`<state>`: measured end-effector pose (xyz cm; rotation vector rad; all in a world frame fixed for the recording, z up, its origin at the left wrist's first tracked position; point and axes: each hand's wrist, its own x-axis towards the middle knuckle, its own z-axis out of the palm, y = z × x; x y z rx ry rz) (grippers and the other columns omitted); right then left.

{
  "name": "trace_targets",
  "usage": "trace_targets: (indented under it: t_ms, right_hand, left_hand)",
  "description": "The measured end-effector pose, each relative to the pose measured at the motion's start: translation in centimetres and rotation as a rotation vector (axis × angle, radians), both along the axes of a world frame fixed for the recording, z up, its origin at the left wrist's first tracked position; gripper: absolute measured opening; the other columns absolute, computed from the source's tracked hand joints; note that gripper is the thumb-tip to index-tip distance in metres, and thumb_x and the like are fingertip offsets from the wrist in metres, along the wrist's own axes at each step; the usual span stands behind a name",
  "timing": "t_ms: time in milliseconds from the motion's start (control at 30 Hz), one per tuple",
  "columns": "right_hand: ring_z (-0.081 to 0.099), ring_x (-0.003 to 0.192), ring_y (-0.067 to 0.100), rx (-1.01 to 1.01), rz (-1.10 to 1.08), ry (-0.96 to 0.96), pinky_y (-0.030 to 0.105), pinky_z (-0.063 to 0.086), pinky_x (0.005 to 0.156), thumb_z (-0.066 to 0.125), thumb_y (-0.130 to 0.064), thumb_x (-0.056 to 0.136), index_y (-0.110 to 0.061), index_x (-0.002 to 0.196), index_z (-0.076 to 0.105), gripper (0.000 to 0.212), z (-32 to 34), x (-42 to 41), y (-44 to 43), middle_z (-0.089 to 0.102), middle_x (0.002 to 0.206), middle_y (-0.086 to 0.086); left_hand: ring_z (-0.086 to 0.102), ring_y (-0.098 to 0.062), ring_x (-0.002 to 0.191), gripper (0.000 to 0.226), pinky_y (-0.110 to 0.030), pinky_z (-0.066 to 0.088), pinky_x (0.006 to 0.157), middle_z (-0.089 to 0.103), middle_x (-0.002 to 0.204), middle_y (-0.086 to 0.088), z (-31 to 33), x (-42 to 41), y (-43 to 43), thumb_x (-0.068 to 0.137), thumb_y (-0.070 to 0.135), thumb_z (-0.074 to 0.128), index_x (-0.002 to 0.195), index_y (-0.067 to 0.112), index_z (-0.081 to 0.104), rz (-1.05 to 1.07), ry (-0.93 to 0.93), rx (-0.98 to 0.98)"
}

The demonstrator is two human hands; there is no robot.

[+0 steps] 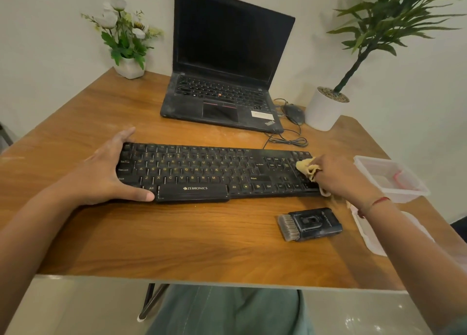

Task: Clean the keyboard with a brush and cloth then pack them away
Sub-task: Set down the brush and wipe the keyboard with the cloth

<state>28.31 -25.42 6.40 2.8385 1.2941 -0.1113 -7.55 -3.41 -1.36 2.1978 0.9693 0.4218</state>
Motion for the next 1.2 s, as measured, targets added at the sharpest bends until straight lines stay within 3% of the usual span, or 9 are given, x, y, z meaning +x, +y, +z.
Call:
trace_targets:
  t_ms: [133,300,367,467,533,667,767,900,1200]
  right_hand:
    - [0.058,0.1,0.025,0.106,-0.007,0.028,0.032,0.046,0.082,0.051,-0.005,0.092,-0.022,0.136,0.05,0.047,-1.0,0.9,1.9,0.058,0.128,0.012]
    - [0.039,0.134,0.027,0.13,0.078,0.014,0.035,0.032,0.109,0.049,0.002,0.088,-0.024,0.141,0.044,0.059,-2.4,1.5,1.5,0.036,0.152,0.005]
    - [0.054,0.118,0.026,0.101,0.057,0.033,0.031,0.043,0.096,0.05,0.001,0.089,-0.025,0.134,0.053,0.052,-1.6,1.1,0.0,0.048,0.143,0.008]
    - [0.054,0.056,0.011,0.062,0.001,0.089,0.015,0.041,0.046,0.049,0.0,0.087,-0.026,0.117,0.066,0.044,-0.2,0.5,-2.5,0.066,0.087,0.006]
    - [0.05,0.05,0.01,0.061,-0.015,0.117,0.018,0.04,0.043,0.048,0.0,0.087,-0.027,0.116,0.067,0.044,0.0,0.4,-2.9,0.063,0.078,0.003]
    - [0.054,0.073,0.016,0.073,0.015,0.113,0.022,0.038,0.056,0.045,-0.001,0.09,-0.03,0.133,0.053,0.052,-0.7,0.8,-0.8,0.059,0.125,0.013]
    - [0.056,0.108,0.024,0.111,0.046,0.121,0.03,0.047,0.08,0.046,-0.003,0.09,-0.033,0.136,0.048,0.056,-1.5,1.5,1.0,0.05,0.139,0.008]
    - [0.044,0.13,0.025,0.191,0.071,0.104,0.031,0.036,0.104,0.047,0.004,0.087,-0.025,0.137,0.051,0.058,-2.4,1.0,0.9,0.046,0.144,0.004]
    - [0.047,0.059,0.007,0.118,0.09,0.057,0.015,0.038,0.046,0.054,0.002,0.082,-0.018,0.108,0.072,0.037,0.1,-1.2,-4.4,0.065,0.111,0.011]
  left_hand:
    - [0.035,-0.021,0.131,0.145,-0.048,0.033,0.108,0.029,0.15,0.001,0.2,-0.1,-0.1,0.02,0.086,0.071,0.145,0.046,0.01,-0.012,0.021,0.001]
    - [0.036,-0.02,0.13,0.133,-0.047,0.034,0.107,0.032,0.148,0.002,0.2,0.0,-0.2,0.02,0.083,0.073,0.133,0.058,0.007,-0.006,-0.002,0.008]
    - [0.036,-0.02,0.13,0.133,-0.048,0.034,0.107,0.032,0.148,0.003,0.2,0.0,-0.1,0.019,0.083,0.073,0.131,0.061,0.006,-0.001,-0.004,0.004]
    - [0.037,-0.018,0.128,0.128,-0.047,0.035,0.105,0.033,0.146,0.005,0.0,0.0,0.2,0.019,0.084,0.074,0.126,0.069,0.005,-0.014,-0.007,-0.009]
    - [0.037,-0.017,0.127,0.124,-0.046,0.036,0.104,0.033,0.145,0.005,0.0,0.0,0.2,0.019,0.085,0.073,0.122,0.072,0.006,-0.032,-0.004,-0.008]
    - [0.035,-0.012,0.123,0.121,-0.042,0.035,0.103,0.032,0.143,0.009,0.2,0.0,0.2,0.018,0.086,0.072,0.121,0.072,0.01,-0.065,-0.005,-0.003]
    - [0.034,-0.014,0.126,0.123,-0.04,0.034,0.103,0.029,0.14,0.013,0.4,0.0,-0.1,0.019,0.085,0.072,0.123,0.071,0.008,-0.075,0.009,-0.017]
    - [0.031,-0.022,0.136,0.148,-0.048,0.03,0.111,0.024,0.153,0.002,0.4,0.1,0.0,0.019,0.087,0.07,0.144,0.053,-0.004,-0.064,0.075,0.032]
    - [0.032,-0.022,0.134,0.128,-0.049,0.03,0.11,0.028,0.15,0.002,0.2,0.2,-0.1,0.016,0.089,0.067,0.124,0.069,0.001,-0.032,0.048,0.039]
